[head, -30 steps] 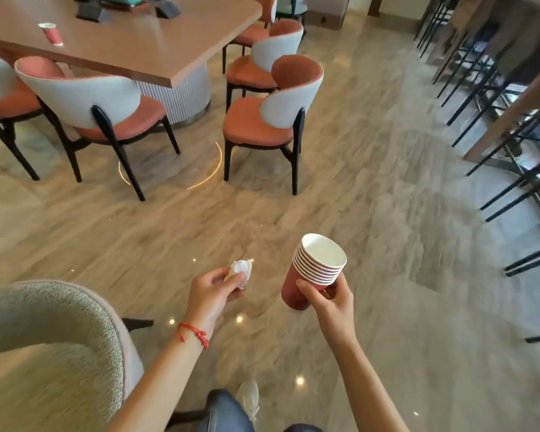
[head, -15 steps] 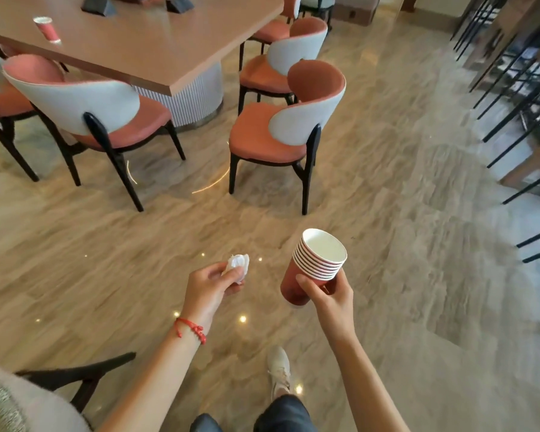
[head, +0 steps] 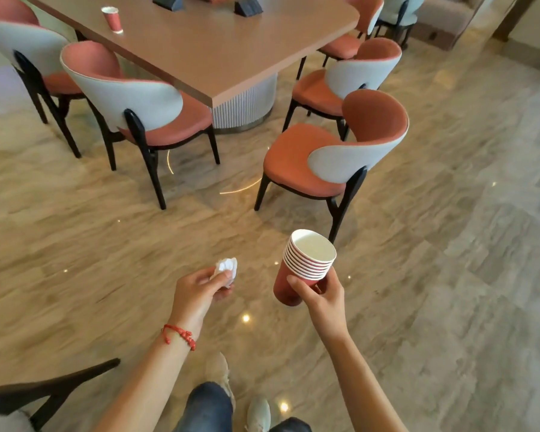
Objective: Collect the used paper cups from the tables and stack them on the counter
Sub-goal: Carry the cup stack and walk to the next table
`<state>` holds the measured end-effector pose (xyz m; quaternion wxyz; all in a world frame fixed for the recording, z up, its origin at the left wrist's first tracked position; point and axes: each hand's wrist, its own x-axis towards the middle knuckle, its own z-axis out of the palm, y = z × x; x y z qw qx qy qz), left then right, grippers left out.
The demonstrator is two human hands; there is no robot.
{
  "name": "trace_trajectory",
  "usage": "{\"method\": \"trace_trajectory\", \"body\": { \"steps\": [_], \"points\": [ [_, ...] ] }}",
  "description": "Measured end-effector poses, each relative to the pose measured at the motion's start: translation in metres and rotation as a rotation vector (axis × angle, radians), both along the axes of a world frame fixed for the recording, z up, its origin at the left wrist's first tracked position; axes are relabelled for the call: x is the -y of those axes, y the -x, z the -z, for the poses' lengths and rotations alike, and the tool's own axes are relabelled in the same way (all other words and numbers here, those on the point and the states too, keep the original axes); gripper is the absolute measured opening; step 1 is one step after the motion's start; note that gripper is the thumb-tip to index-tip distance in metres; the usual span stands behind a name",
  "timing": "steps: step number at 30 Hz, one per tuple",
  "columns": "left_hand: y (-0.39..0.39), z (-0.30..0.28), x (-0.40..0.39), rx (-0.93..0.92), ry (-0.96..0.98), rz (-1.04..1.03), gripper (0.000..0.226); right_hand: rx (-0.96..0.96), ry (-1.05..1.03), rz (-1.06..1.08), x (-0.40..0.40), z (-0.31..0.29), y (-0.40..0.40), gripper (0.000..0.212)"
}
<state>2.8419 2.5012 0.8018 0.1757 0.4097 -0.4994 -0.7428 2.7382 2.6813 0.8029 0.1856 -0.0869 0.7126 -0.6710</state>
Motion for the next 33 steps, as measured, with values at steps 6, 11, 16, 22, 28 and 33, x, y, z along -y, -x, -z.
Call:
{"method": "trace_trajectory", "body": {
  "steps": [6, 11, 16, 22, 28, 33],
  "points": [
    [0.031, 0.035, 0.076, -0.007, 0.000, -0.118, 0.011, -0.016, -0.013, -0.135, 0.096, 0.034, 0.050, 0.055],
    [0.049, 0.028, 0.162, 0.008, 0.019, -0.256, 0.009, -0.017, -0.030, -0.314, 0.204, 0.034, 0.081, 0.061],
    [0.046, 0.023, 0.238, 0.014, 0.024, -0.380, 0.013, -0.036, -0.038, -0.509, 0.308, 0.028, 0.096, 0.058],
    [0.043, 0.027, 0.313, 0.048, -0.016, -0.571, 0.015, -0.051, -0.039, -0.711, 0.408, 0.030, 0.106, 0.049],
    [0.056, 0.033, 0.392, 0.038, -0.007, -0.717, 0.013, -0.034, -0.027, -0.837, 0.513, 0.039, 0.137, 0.053],
    [0.084, 0.029, 0.461, 0.020, -0.003, -0.821, 0.015, -0.037, -0.034, -0.941, 0.600, 0.041, 0.176, 0.054]
  ]
}}
